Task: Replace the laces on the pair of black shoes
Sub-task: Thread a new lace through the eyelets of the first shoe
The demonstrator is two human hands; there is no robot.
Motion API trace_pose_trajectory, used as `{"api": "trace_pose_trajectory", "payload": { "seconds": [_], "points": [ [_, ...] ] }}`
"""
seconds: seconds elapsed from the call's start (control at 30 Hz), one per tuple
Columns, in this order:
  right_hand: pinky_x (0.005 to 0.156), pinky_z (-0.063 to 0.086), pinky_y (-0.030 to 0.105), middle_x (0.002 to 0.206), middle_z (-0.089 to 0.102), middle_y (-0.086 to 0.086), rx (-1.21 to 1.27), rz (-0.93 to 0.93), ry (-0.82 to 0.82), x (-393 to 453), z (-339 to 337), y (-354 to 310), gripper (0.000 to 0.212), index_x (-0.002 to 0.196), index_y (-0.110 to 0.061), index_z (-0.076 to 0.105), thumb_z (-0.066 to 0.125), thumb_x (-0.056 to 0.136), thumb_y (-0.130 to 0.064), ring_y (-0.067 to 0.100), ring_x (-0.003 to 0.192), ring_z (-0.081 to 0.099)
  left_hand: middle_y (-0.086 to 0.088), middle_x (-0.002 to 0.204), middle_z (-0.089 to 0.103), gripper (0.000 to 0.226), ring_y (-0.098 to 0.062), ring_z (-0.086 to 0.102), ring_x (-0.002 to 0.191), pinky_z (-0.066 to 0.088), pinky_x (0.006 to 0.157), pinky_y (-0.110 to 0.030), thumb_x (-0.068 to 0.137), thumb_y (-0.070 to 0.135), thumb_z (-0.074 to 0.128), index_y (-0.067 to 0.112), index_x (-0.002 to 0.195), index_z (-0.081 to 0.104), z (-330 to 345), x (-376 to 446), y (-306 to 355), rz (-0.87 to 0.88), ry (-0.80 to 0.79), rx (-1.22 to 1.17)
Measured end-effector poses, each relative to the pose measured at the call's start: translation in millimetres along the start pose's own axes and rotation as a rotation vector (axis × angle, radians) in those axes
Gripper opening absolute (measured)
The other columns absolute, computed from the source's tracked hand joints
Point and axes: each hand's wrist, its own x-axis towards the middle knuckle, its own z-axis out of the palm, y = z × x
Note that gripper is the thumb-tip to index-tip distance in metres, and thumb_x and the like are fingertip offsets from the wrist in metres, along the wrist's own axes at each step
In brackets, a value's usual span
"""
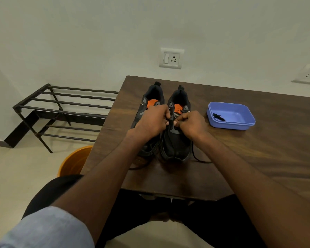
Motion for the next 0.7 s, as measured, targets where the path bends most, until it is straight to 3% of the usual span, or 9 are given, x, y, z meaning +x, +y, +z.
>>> {"api": "trace_pose_trajectory", "payload": {
  "seconds": [0.07, 0.17, 0.27, 0.4, 0.5, 0.6, 0.63, 0.7],
  "points": [
    [0.086, 0.058, 0.039, 0.093, 0.074, 0.003, 0.122, 0.083, -0.059, 0, -2, -3, 0.024, 0.078, -0.022, 0.075, 0.067, 0.095, -0.006, 0.020, 0.097, 0.067, 0.003, 0.092, 0.069, 0.015, -0.009, 0.067, 0.086, 0.057, 0.080, -0.029, 0.094, 0.005, 0.067, 0.018, 0.101, 0.065, 1, -1, 0, -0.014, -0.017, -0.006],
    [0.078, 0.055, 0.028, 0.097, 0.074, 0.012, 0.274, 0.156, -0.073, -2, -7, -8, 0.022, 0.082, -0.009, 0.076, 0.062, 0.094, 0.003, 0.022, 0.100, 0.067, 0.001, 0.094, 0.071, 0.012, -0.009, 0.067, 0.088, 0.057, 0.081, -0.030, 0.094, 0.007, 0.069, 0.016, 0.102, 0.067, 1, -2, 1, -0.018, -0.025, -0.008],
    [0.088, 0.057, 0.034, 0.096, 0.074, 0.009, 0.238, 0.138, -0.092, -3, -7, -9, 0.026, 0.081, -0.012, 0.076, 0.061, 0.094, 0.004, 0.020, 0.098, 0.067, 0.001, 0.095, 0.070, 0.008, -0.011, 0.065, 0.089, 0.056, 0.081, -0.030, 0.094, 0.012, 0.071, 0.017, 0.100, 0.068, -1, -3, 5, 0.001, -0.020, 0.004],
    [0.089, 0.055, 0.034, 0.121, 0.070, 0.006, 0.031, 0.045, -0.176, 2, -10, -9, 0.028, 0.109, -0.016, 0.076, 0.064, 0.093, 0.002, 0.022, 0.111, 0.064, 0.002, 0.090, 0.067, 0.009, -0.010, 0.062, 0.085, 0.056, 0.081, -0.031, 0.095, 0.008, 0.065, 0.015, 0.092, 0.067, -1, -8, 12, 0.024, 0.034, 0.011],
    [0.101, 0.051, 0.037, 0.142, 0.057, 0.009, -0.083, -0.017, -0.233, 6, -22, -10, 0.038, 0.127, -0.017, 0.067, 0.072, 0.091, -0.003, 0.027, 0.125, 0.057, 0.002, 0.093, 0.066, 0.014, -0.009, 0.065, 0.084, 0.055, 0.072, -0.025, 0.101, 0.004, 0.053, 0.015, 0.099, 0.062, -13, -4, 21, -0.048, 0.183, -0.246],
    [0.102, 0.050, 0.040, 0.132, 0.059, 0.009, -0.149, -0.083, -0.302, 9, -37, -6, 0.057, 0.140, -0.021, 0.055, 0.075, 0.089, -0.006, 0.029, 0.124, 0.058, -0.003, 0.090, 0.068, 0.014, -0.012, 0.068, 0.071, 0.050, 0.057, -0.020, 0.109, 0.009, 0.040, 0.013, 0.105, 0.053, -36, 2, 33, -0.138, 0.316, -0.797],
    [0.097, 0.052, 0.041, 0.122, 0.060, 0.007, -0.145, -0.087, -0.321, 10, -42, -6, 0.062, 0.143, -0.023, 0.052, 0.076, 0.089, -0.006, 0.029, 0.121, 0.060, -0.002, 0.088, 0.065, 0.013, -0.010, 0.063, 0.067, 0.048, 0.055, -0.018, 0.109, 0.011, 0.040, 0.014, 0.106, 0.053, -39, 3, 34, -0.145, 0.339, -0.829],
    [0.080, 0.053, 0.035, 0.109, 0.059, 0.002, -0.163, -0.091, -0.364, 10, -50, -5, 0.066, 0.146, -0.024, 0.048, 0.077, 0.088, -0.008, 0.027, 0.109, 0.063, 0.002, 0.093, 0.063, 0.011, -0.007, 0.060, 0.072, 0.048, 0.062, -0.017, 0.107, 0.014, 0.049, 0.016, 0.107, 0.059, -37, 5, 29, -0.119, 0.289, -0.458]
  ]
}}
